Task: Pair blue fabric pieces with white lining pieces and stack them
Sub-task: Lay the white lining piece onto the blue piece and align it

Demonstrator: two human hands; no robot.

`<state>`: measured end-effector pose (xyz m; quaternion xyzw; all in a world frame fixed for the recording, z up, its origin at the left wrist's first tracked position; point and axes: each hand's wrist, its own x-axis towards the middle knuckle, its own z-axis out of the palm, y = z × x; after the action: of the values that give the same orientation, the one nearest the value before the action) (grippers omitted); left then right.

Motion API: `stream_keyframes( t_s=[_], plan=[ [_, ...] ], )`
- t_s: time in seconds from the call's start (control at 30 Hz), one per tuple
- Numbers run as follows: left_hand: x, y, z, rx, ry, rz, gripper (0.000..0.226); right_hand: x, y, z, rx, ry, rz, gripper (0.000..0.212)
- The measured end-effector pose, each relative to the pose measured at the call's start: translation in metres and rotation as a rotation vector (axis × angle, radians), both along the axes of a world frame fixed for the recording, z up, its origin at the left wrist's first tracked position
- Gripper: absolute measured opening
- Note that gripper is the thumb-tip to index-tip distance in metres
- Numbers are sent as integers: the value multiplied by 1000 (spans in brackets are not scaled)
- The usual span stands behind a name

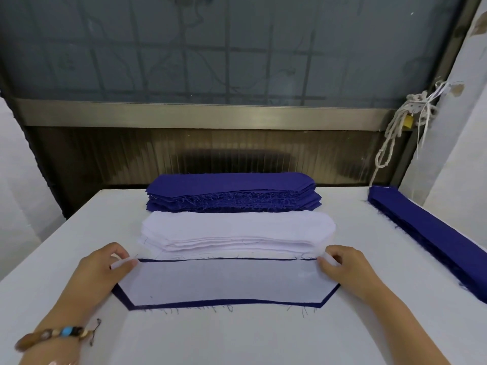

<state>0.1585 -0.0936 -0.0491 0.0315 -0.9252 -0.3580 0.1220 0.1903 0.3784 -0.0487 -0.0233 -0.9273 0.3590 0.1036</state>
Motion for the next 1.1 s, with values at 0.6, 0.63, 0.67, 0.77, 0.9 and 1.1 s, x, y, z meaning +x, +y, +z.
stream_keyframes(
  t_s=[0.6,0.63,0.67,0.77,0.9,1.1],
  plan=[
    [-4,5,-5,-52,13,-52,27,-5,3,-3,36,73,-141,24],
    [-4,4,-5,-62,5,-51,28,-5,2,-4,40,72,-145,23],
    [-4,4,-6,-70,-3,-49,28,-6,2,-4,42,73,-149,21],
    [-4,4,-6,-79,-18,-48,28,-7,3,-6,55,80,-150,13],
    [-5,3,-6,-29,-28,-51,20,-7,4,-8,59,82,-129,16],
    [-5,3,-6,-11,-55,-58,23,-6,5,-11,102,100,-127,24]
  ],
)
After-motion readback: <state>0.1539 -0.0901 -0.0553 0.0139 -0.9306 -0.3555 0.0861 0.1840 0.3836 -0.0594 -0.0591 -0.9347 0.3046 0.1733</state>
